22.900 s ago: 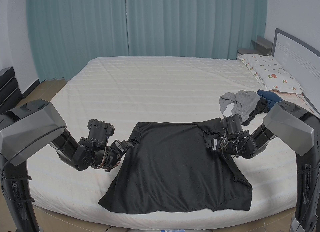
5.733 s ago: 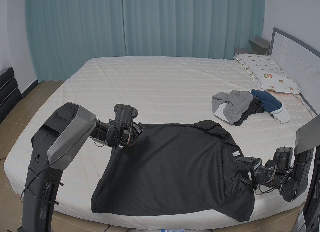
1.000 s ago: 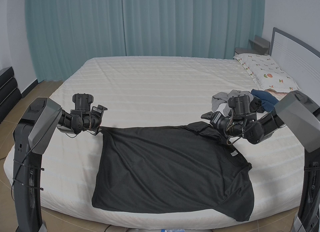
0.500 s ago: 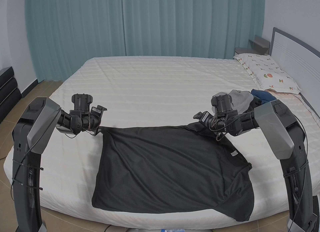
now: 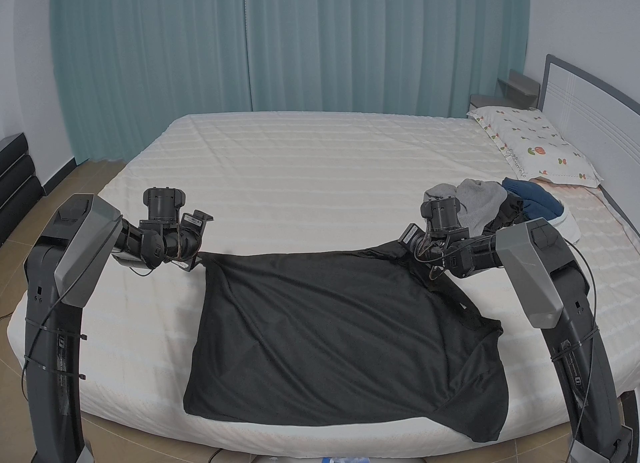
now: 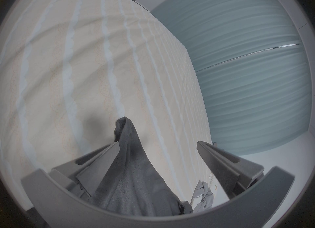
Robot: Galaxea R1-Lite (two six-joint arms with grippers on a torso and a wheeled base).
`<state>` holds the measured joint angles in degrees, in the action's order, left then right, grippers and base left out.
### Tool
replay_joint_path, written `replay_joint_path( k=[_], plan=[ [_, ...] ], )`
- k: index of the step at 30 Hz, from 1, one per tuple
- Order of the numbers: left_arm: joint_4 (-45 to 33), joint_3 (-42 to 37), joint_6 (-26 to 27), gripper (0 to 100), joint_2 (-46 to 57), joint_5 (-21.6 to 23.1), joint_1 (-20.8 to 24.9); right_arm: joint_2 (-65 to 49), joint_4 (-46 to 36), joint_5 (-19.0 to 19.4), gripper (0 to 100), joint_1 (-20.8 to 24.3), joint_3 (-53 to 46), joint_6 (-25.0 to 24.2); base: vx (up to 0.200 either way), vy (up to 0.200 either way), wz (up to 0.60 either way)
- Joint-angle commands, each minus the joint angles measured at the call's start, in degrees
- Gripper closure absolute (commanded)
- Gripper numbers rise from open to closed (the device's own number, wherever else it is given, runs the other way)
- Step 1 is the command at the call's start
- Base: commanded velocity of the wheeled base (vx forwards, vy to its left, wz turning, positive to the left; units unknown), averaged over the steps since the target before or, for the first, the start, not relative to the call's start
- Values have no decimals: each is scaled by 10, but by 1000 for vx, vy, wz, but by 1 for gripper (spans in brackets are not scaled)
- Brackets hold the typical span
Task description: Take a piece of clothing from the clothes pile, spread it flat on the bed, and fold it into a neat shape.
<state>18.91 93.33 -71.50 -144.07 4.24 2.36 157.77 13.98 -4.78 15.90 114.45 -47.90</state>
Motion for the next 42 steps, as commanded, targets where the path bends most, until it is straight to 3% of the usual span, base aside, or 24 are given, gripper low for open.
replay_joint_path(
  k=[1,5,16,17,25,29,35,38,39,42],
  plan=[
    [0,0,1,0,-2,0,0,8,39,-22,100,-10,1,3,0,0,0],
    [0,0,1,0,-2,0,1,3,83,-35,100,-21,1,12,0,0,0],
    [0,1,2,0,-2,-1,1,6,86,-37,100,-40,1,43,0,0,0],
    [0,1,2,0,-2,-1,1,8,86,-37,0,-40,1,44,0,0,0],
    [0,1,3,0,-2,-1,1,-23,78,-42,0,-52,1,47,0,0,0],
    [0,1,3,0,-2,-1,1,-68,83,-41,0,-61,-77,67,0,0,0],
    [-2,1,3,0,-2,-1,1,-113,129,-23,0,-67,-233,164,0,0,0],
    [0,1,3,0,-2,-1,1,-113,155,-17,0,-65,-260,199,0,0,0],
    [-2,1,3,0,-2,-1,1,-107,181,-16,0,-61,-280,230,0,0,0],
    [-2,2,3,0,-2,0,1,-104,189,-16,0,-53,-288,248,0,0,0]
  ],
)
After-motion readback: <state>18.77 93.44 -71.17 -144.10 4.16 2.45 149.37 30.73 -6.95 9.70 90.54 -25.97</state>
